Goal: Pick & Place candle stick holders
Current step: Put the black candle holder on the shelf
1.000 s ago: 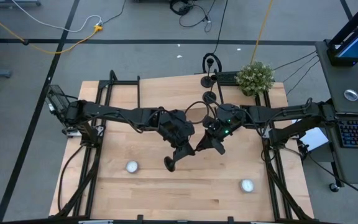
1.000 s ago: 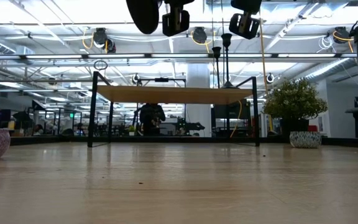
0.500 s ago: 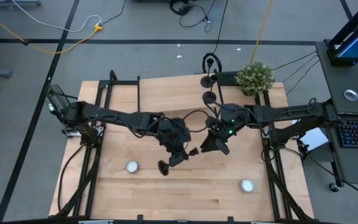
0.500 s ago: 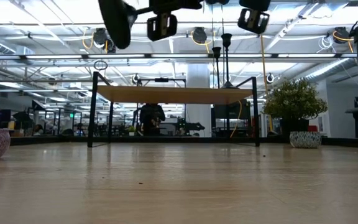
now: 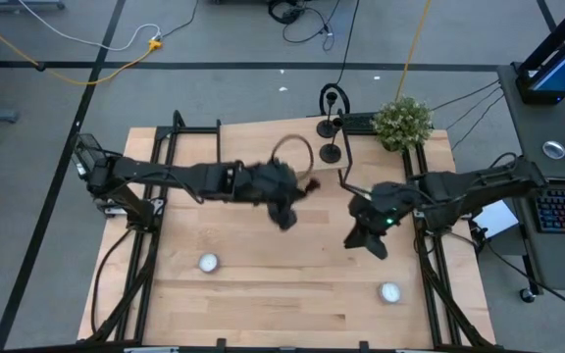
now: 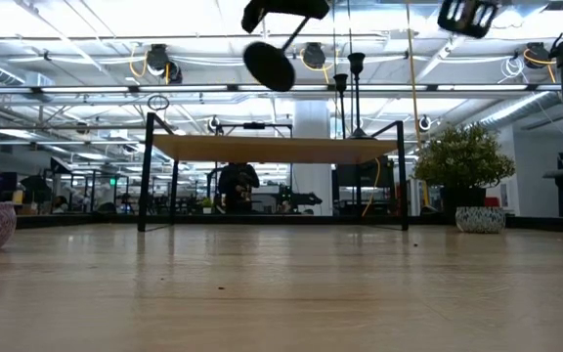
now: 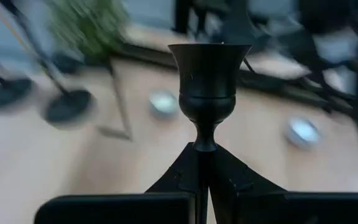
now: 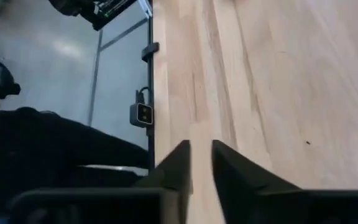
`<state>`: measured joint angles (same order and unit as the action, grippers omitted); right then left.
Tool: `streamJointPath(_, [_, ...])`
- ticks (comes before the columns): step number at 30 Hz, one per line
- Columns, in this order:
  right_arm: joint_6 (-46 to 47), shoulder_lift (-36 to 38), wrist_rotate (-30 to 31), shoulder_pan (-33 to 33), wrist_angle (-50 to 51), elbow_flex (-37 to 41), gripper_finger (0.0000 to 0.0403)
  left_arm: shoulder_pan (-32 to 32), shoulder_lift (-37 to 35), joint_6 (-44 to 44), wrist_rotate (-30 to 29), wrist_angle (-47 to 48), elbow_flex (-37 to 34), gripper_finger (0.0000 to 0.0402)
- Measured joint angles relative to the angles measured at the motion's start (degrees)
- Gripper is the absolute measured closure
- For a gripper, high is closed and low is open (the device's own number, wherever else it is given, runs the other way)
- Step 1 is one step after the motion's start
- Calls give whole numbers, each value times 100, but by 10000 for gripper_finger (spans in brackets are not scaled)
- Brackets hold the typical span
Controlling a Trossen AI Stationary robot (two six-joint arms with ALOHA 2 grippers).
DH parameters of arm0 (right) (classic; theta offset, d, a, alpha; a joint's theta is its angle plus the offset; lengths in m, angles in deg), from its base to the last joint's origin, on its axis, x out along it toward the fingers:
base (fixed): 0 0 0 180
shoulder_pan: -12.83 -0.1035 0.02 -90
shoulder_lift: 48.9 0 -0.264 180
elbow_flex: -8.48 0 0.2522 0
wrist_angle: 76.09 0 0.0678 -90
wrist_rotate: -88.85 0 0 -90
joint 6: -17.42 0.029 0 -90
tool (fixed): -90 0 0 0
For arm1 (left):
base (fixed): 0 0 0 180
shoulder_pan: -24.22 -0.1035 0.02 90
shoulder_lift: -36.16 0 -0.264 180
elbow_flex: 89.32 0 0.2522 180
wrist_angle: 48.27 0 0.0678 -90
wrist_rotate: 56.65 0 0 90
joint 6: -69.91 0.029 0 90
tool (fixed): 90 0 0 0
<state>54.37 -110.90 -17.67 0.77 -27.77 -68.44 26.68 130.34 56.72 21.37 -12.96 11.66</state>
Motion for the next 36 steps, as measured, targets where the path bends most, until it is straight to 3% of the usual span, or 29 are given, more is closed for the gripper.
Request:
streamJointPath(3, [34, 304, 442, -369, 99, 0, 393, -355, -91, 461, -218, -496, -2, 388])
streamJointPath(7, [129, 729, 1023, -773, 229, 0, 393, -907, -112, 894, -293, -1367, -2, 388])
streamJointPath(11, [146, 1117, 1475, -1112, 696, 0, 401, -1433, 17, 1160, 105, -2422, 2, 388])
streamJointPath(20, [391, 1910, 2419, -1743, 1561, 147, 402, -2129, 567, 1297, 802, -3326, -2, 388])
streamJointPath(29, [915, 2572, 2570, -1904, 1561, 756, 402, -2440, 863, 1551, 962, -3650, -137, 388])
streamJointPath(36, [1198, 2784, 2594, -1904, 1546, 911, 403, -2628, 949, 1341, 1154, -4845, -790, 388])
